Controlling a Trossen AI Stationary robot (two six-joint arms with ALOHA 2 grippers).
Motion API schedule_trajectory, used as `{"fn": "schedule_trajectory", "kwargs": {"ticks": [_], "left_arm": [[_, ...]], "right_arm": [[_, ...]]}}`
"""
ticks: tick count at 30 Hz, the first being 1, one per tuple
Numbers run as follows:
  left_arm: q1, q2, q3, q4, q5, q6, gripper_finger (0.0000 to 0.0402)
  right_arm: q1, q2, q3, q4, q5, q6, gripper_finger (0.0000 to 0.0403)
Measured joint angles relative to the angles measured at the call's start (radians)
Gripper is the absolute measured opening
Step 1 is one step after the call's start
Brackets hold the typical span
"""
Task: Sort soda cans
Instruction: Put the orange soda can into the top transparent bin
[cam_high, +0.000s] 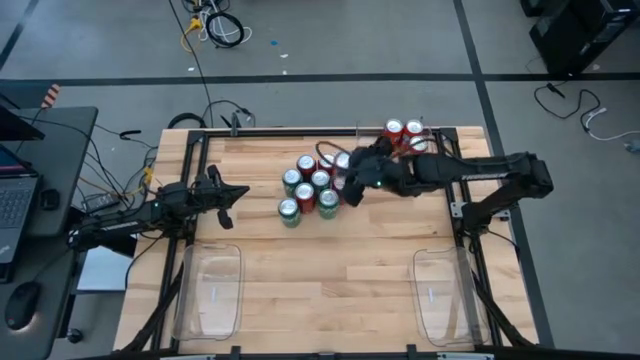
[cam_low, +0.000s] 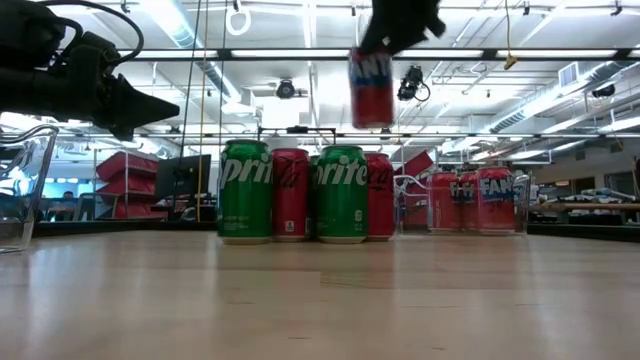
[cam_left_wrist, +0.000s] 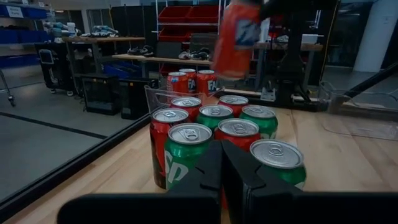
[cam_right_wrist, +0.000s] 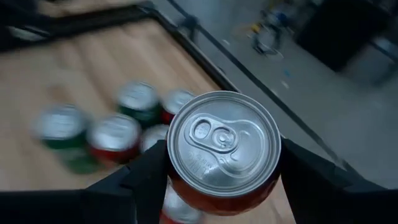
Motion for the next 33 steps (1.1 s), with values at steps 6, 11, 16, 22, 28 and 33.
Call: {"fn": "schedule_trajectory", "kwargs": {"ticks": [6,11,16,22,28,33], "left_arm": [[0.000,0.000,0.000,0.001,0.000,0.000,0.0008],[0.000,0.000,0.001,0.002,0.001,0.001,0.0008],[0.000,0.000,0.001,0.010,0.001,0.001,0.0008],[0.000,0.000,0.002,0.036,0.002,0.001,0.0008],[0.000,0.000,0.002,0.020,0.003,0.001,0.0008],[0.000,0.000,0.002,0.021,0.003,0.001,0.0008]], "right_arm": [[-0.081,-0.014,-0.121,0.004,0.015,0.086,0.0252],[-0.118,-0.016,-0.216,0.011,0.012,0.166,0.0255],[-0.130,-0.020,-0.307,0.039,0.017,0.236,0.0252],[-0.130,-0.029,-0.350,0.059,0.033,0.305,0.0255],[-0.141,-0.029,-0.356,0.054,0.046,0.370,0.0253],[-0.146,-0.022,-0.356,0.052,0.083,0.414,0.0253]]}}
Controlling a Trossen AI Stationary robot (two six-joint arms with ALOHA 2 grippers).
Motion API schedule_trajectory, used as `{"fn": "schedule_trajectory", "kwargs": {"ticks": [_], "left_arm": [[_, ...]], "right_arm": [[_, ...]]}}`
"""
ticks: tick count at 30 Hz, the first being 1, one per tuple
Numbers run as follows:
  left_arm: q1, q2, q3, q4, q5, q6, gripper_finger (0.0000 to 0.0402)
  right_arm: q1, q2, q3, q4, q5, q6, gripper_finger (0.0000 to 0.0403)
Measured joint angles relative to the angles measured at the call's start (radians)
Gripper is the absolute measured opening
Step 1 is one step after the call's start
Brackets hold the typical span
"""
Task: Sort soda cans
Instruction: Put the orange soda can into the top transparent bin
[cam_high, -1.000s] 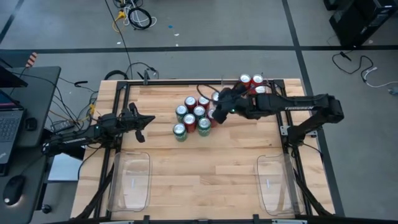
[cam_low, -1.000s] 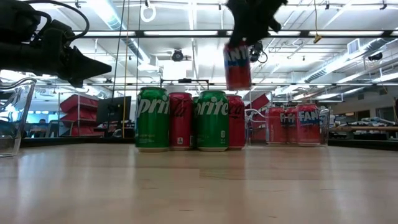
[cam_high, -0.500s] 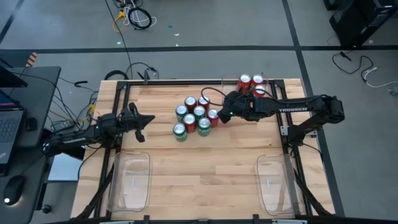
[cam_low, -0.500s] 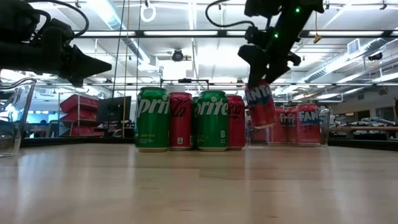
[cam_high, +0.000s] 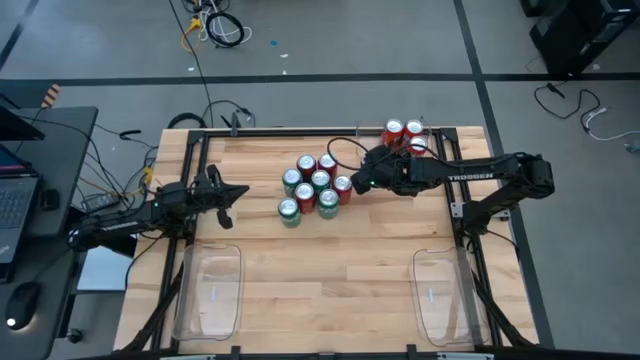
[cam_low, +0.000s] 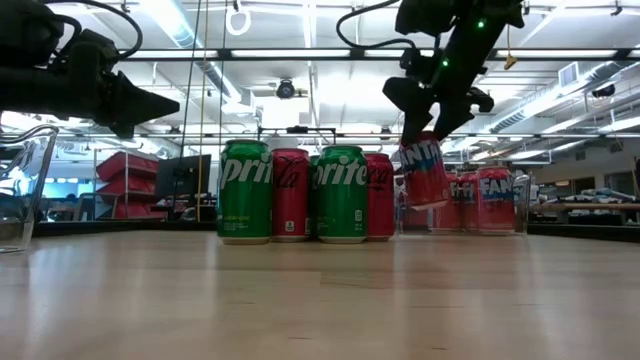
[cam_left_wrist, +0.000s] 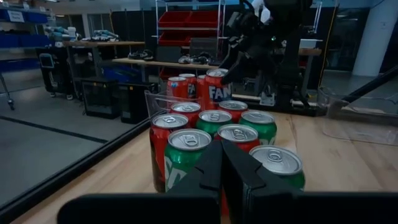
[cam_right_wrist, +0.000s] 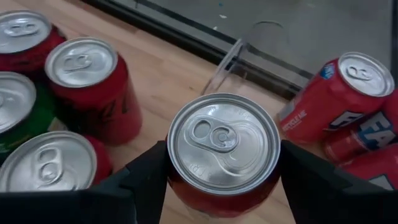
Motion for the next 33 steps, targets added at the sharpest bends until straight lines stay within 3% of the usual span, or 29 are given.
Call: {"fn": "schedule_trajectory", "kwargs": {"ticks": [5,12,20,26,33], "left_arm": [[0.000,0.000,0.001,0.001,0.000,-0.002,0.0008],[0.000,0.000,0.001,0.002,0.000,-0.003,0.0008],[0.000,0.000,0.001,0.006,0.000,-0.004,0.0008],[0.000,0.000,0.001,0.006,0.000,-0.004,0.0008],[0.000,0.000,0.001,0.006,0.000,-0.024,0.0008]], "right_arm": [[0.000,-0.011,-0.022,-0.023,0.054,0.019,0.0253],[0.029,-0.122,-0.023,-0.039,0.088,0.024,0.0252],[0.010,-0.211,-0.041,-0.207,0.318,0.226,0.0252],[-0.034,-0.211,-0.172,-0.043,0.351,0.285,0.0257],[-0.091,-0.210,-0.327,0.251,0.375,0.235,0.0255]]}}
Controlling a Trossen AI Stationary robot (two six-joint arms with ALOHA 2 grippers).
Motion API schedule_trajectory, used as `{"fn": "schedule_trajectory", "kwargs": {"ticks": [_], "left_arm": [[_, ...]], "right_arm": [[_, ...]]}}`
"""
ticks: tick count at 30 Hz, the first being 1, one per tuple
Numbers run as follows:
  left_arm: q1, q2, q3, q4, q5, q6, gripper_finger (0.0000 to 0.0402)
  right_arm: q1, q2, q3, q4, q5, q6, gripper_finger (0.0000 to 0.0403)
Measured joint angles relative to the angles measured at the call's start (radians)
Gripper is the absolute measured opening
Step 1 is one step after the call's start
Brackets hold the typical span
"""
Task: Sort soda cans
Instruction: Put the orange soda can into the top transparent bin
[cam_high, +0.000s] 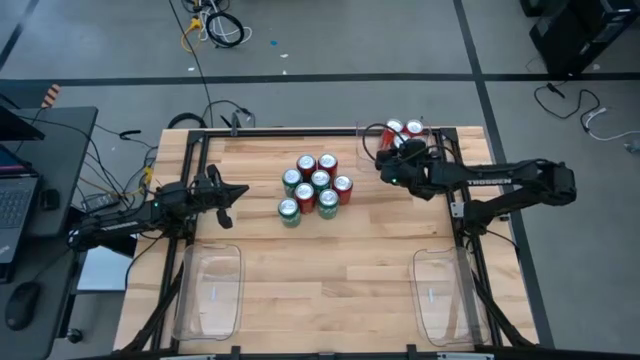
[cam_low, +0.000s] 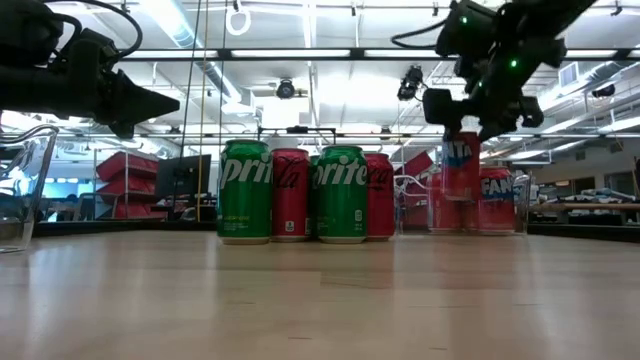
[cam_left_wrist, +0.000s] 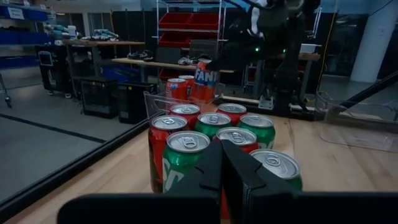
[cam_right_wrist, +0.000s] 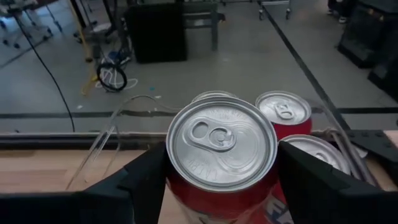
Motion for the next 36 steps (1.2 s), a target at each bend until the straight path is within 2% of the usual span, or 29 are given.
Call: {"fn": "schedule_trajectory", "kwargs": {"ticks": [9,15,18,24,29,36], "left_arm": [[0.000,0.000,0.000,-0.001,0.000,0.000,0.0008],[0.000,0.000,0.000,-0.004,0.000,0.001,0.0008],[0.000,0.000,0.000,-0.011,0.000,0.010,0.0008],[0.000,0.000,0.000,-0.027,-0.001,0.018,0.0008],[0.000,0.000,0.000,-0.027,-0.001,0.019,0.0008],[0.000,0.000,0.000,0.007,-0.001,0.021,0.0008]], "right_arm": [[-0.061,0.001,-0.090,0.154,-0.040,-0.036,0.0255],[-0.103,0.004,-0.115,0.202,-0.123,-0.088,0.0259],[-0.129,0.032,-0.116,0.212,-0.167,-0.090,0.0260],[-0.156,0.127,-0.114,0.288,-0.174,-0.116,0.0263],[-0.158,0.143,-0.113,0.304,-0.170,-0.119,0.0288],[-0.158,0.071,-0.104,0.291,-0.201,-0.213,0.0339]]}}
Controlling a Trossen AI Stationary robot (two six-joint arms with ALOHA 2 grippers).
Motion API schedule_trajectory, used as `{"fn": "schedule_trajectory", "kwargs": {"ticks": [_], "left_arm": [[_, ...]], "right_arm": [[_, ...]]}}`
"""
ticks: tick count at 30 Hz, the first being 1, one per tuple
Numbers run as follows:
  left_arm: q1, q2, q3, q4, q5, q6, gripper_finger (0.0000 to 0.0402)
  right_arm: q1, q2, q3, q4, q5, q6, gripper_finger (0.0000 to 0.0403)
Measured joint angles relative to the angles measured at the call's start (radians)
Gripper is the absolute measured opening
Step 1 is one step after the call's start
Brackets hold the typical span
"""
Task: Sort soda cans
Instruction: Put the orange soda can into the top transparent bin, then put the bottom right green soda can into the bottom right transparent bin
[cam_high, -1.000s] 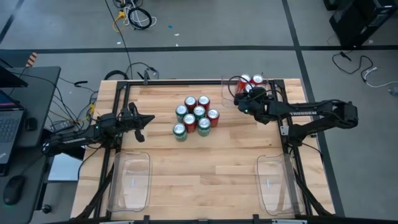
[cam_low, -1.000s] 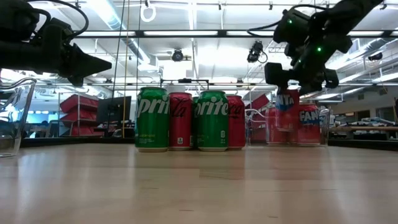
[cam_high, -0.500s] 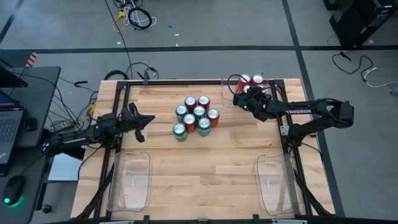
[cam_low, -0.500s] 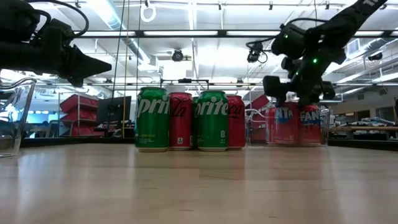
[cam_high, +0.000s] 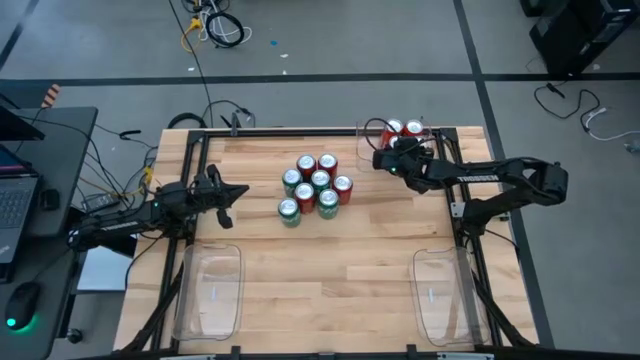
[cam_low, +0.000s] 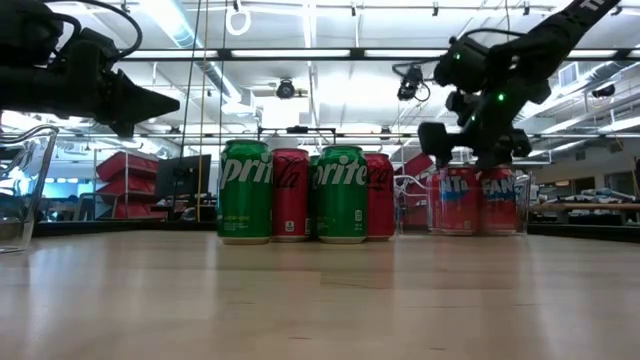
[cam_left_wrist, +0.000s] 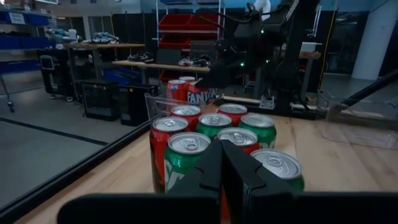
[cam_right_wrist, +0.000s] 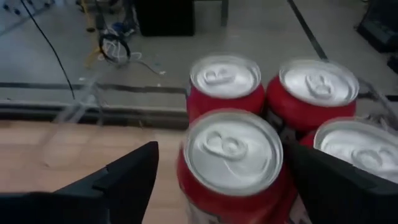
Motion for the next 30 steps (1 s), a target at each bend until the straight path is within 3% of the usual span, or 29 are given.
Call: {"fn": "schedule_trajectory", "kwargs": {"ticks": [9,19,23,30], "left_arm": [[0.000,0.000,0.000,0.004,-0.002,0.003,0.0008],[0.000,0.000,0.000,-0.006,0.001,-0.022,0.0008],[0.000,0.000,0.000,-0.008,0.002,-0.025,0.0008],[0.000,0.014,0.000,-0.007,0.003,0.006,0.0008]], "right_arm": [[0.020,-0.090,0.028,-0.021,-0.020,-0.135,0.0348],[0.089,-0.167,0.085,-0.019,-0.228,-0.371,0.0341],[0.116,-0.170,0.093,-0.007,-0.319,-0.397,0.0306],[0.151,-0.170,0.093,0.049,-0.494,-0.453,0.0196]]}}
